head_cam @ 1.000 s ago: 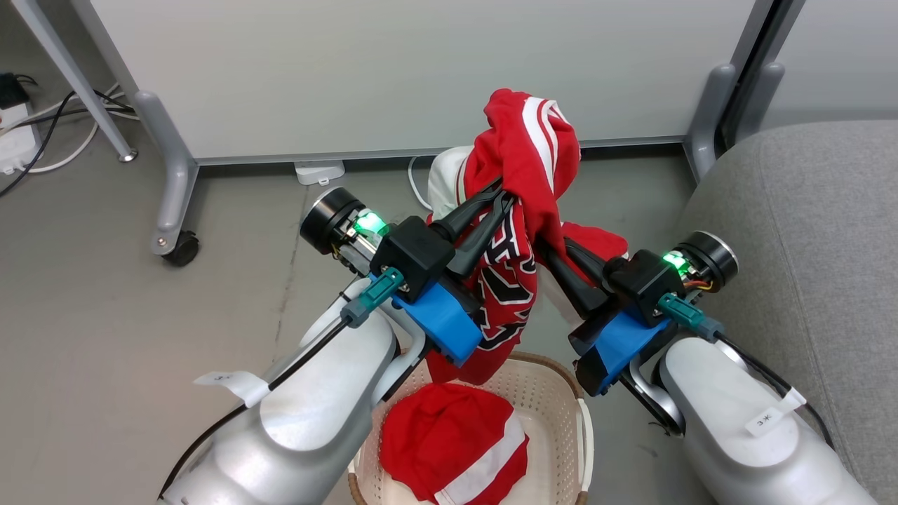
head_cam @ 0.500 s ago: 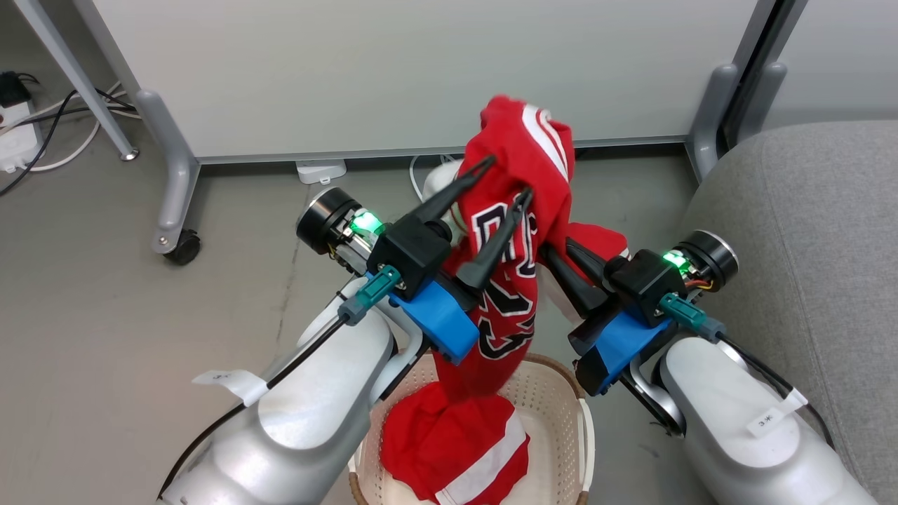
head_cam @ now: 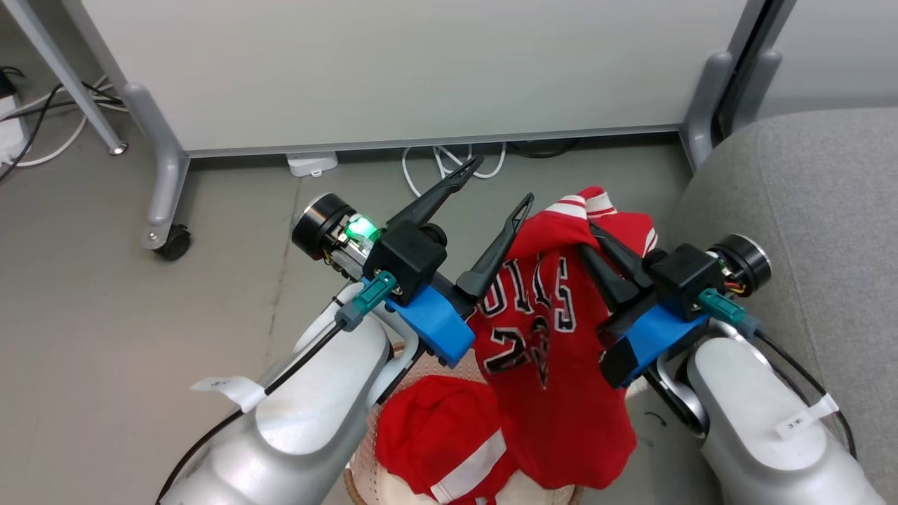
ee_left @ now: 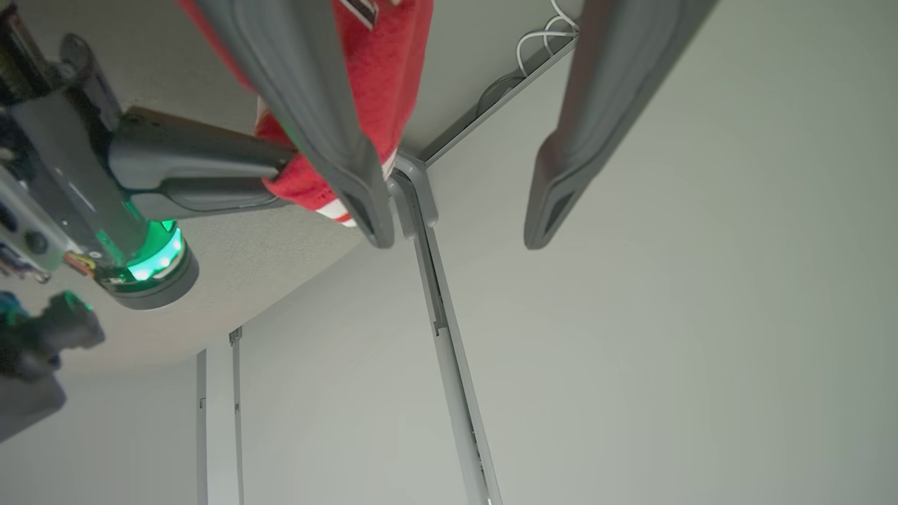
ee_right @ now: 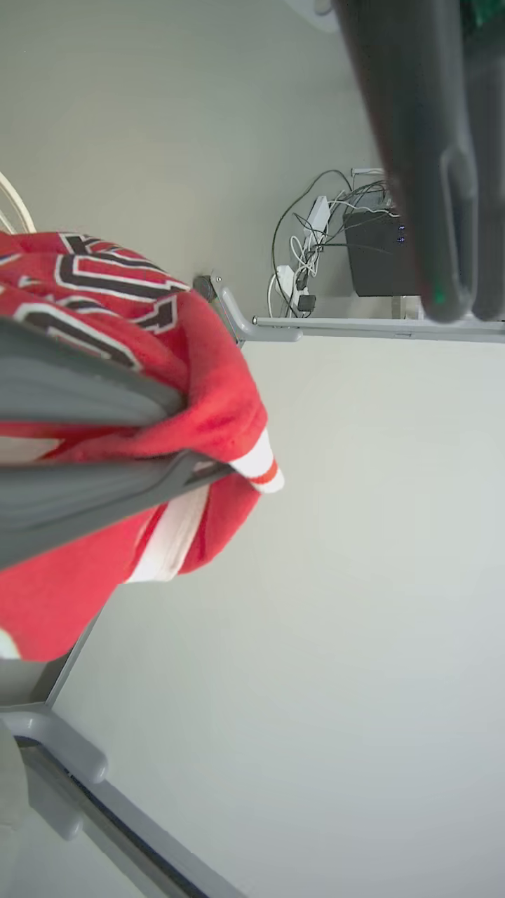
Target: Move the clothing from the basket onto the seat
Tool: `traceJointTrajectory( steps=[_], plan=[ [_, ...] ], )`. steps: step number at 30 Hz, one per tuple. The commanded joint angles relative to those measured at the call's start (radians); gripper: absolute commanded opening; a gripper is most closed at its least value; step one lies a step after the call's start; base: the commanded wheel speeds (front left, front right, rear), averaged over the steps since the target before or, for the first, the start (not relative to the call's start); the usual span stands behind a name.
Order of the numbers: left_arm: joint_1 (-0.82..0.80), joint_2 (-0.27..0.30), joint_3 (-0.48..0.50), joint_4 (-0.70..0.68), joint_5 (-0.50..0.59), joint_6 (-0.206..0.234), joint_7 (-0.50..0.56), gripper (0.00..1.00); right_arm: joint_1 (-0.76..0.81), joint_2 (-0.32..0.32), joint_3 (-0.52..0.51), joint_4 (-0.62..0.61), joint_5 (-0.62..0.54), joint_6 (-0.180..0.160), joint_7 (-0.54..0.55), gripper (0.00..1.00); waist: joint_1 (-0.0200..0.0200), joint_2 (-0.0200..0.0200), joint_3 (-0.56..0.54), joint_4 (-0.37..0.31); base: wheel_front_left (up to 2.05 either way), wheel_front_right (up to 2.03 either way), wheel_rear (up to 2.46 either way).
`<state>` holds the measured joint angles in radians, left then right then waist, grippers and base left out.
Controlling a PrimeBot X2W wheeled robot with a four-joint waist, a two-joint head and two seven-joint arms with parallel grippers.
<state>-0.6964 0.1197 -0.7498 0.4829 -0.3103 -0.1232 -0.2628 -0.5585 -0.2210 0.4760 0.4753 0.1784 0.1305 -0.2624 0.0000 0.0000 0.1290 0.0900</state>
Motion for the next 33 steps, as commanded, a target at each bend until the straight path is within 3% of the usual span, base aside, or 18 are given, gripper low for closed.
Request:
traceJointTrajectory(
  steps=[1,33],
  plan=[
    [0.01,0.004,0.004,-0.003,0.004,0.004,-0.003,1.0,0.015,-0.002,-0.013,-0.007,0.003,0.0,-0.004,0.0,0.0,0.0,0.007,-0.01,0.0,0.0,0.0],
    [0.011,0.004,-0.068,-0.002,0.011,-0.007,-0.003,1.0,0.178,0.041,-0.337,-0.174,-0.038,0.0,-0.004,0.0,0.0,0.0,0.1,-0.287,0.0,0.0,0.0]
  ],
)
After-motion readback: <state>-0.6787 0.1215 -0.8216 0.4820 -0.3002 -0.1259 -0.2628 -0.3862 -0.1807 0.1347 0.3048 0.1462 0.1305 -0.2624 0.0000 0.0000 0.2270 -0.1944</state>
